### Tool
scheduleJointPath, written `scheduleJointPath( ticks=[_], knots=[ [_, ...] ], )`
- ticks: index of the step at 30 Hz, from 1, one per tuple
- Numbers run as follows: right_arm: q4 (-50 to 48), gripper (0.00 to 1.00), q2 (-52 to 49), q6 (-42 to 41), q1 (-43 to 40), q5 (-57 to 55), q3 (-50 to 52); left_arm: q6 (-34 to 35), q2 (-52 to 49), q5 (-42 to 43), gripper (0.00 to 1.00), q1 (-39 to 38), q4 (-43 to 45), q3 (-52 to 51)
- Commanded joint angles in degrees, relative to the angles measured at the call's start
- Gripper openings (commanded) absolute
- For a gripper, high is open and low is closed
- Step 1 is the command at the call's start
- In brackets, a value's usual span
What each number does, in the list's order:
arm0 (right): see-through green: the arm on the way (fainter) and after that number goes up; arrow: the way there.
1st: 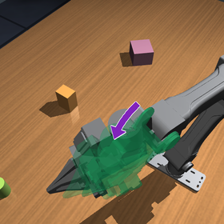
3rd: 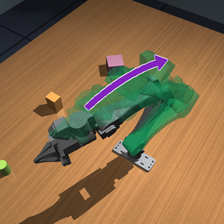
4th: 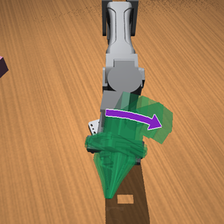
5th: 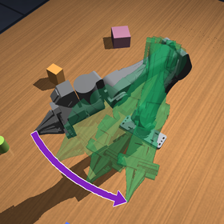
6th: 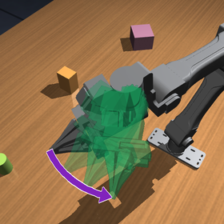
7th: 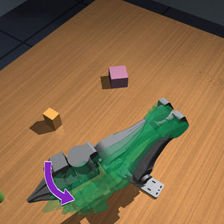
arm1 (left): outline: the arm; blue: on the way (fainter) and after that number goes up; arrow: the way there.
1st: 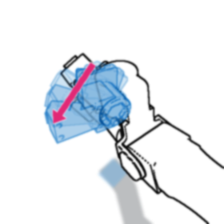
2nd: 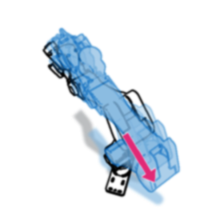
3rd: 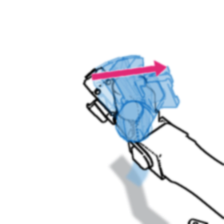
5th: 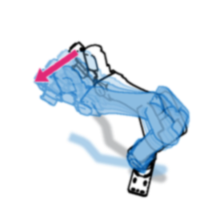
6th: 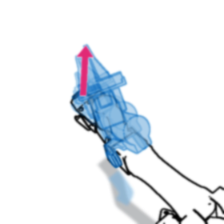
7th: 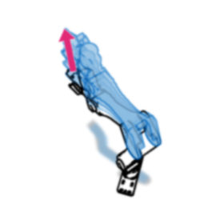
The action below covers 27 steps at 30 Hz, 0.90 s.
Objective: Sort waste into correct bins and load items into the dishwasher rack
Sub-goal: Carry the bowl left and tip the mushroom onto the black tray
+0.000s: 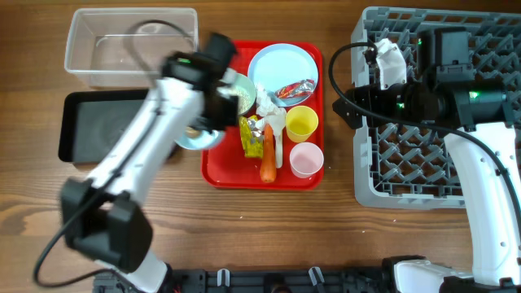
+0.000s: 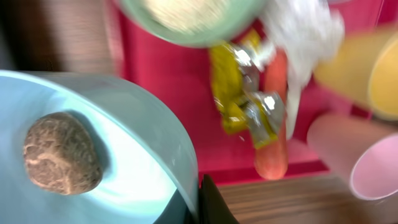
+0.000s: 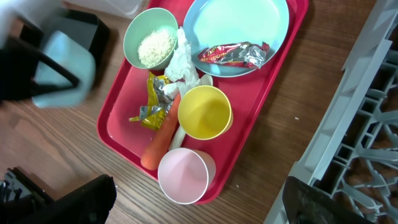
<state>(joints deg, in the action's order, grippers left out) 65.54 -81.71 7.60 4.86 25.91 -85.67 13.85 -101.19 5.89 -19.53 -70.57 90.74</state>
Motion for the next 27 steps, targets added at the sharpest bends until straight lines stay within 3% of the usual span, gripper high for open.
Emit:
scheduleJointPath(
  ticks=[1,7,13,21,27],
  knots=[
    [-0.33,0.89,-0.48,-0.09,0.42,0.02,-0.85,-3.06,3.85,9.16,0.04,11.39,0.0,1.16],
    [-0.35,0.89,-0.48,-0.07,0.42,-1.11,-0.85,-14.6,0.7,29.86,0.04,30.58,0.31,1.09],
    [-0.31,0.91,-0.48,-0.07,0.42,-2.1,-0.85,-25.79,-5.38,44.98,0.04,43.39,-4.11,1.09],
    [-0.72,0.93,-0.48,-0.11,0.42,-2.12,-0.83,-34.45,-14.58,55.6,0.04,52.28,-6.47,1.09],
    [-0.31,0.93,-0.48,-0.09,0.42,-2.12,-0.83,-40.98,-20.92,62.77,0.04,54.69,-6.4,1.09]
  ],
)
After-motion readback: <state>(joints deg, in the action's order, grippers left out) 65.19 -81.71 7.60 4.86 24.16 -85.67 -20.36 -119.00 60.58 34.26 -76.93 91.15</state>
